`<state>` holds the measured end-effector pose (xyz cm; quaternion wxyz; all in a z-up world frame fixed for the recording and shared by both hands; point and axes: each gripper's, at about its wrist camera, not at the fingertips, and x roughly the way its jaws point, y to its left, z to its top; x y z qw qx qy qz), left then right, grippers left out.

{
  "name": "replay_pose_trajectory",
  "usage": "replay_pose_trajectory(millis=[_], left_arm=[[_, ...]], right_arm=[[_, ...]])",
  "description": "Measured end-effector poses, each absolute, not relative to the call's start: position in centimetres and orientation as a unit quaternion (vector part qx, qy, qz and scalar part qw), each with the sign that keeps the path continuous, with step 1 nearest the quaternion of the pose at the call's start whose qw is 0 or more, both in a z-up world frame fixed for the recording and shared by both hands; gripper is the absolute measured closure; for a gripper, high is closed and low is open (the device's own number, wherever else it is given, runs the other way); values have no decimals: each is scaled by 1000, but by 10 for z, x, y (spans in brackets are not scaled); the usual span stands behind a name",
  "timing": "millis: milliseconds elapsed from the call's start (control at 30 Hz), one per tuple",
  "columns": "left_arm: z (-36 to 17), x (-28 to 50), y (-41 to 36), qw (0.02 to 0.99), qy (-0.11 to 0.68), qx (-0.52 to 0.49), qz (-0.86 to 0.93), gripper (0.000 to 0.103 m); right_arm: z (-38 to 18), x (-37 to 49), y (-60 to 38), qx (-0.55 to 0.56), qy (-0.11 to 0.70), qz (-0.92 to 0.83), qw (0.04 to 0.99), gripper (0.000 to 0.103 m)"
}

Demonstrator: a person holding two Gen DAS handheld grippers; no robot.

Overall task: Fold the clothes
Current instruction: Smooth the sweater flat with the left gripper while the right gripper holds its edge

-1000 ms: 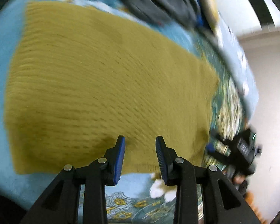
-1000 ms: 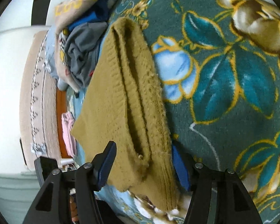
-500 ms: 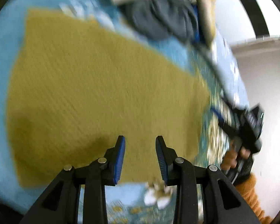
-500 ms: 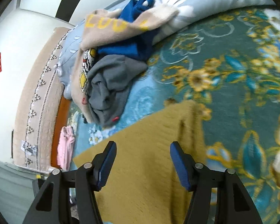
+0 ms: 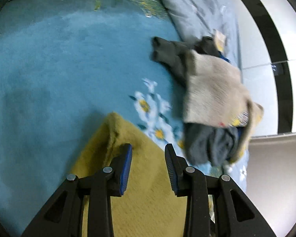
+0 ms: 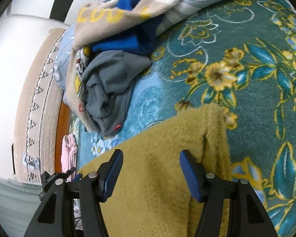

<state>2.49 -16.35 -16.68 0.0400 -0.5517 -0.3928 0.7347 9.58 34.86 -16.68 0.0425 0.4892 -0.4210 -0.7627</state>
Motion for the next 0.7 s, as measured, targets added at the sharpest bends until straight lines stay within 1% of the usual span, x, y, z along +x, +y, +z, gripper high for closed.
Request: replay_pose_trajectory(millis=[200, 333, 467, 633, 700], left_arm=[[-187, 24, -172, 23, -377, -574, 727, 68], [-194, 26, -177, 19, -385, -578, 719, 68], [-196, 22, -171, 16, -361, -592, 721, 68], [-187, 20, -157, 11, -308, -608, 732, 68], [-178, 30, -153, 21, -313, -602, 734, 68]], right_arm=[[-175, 85, 348, 495, -415, -763, 20, 40], [-183, 82, 353, 493, -423, -760, 7, 41], [-186, 80, 354, 497, -426, -756, 0, 41], [-182, 81, 355, 505, -436, -745, -9, 41], [-167, 91, 357, 494, -439, -750, -3, 40]])
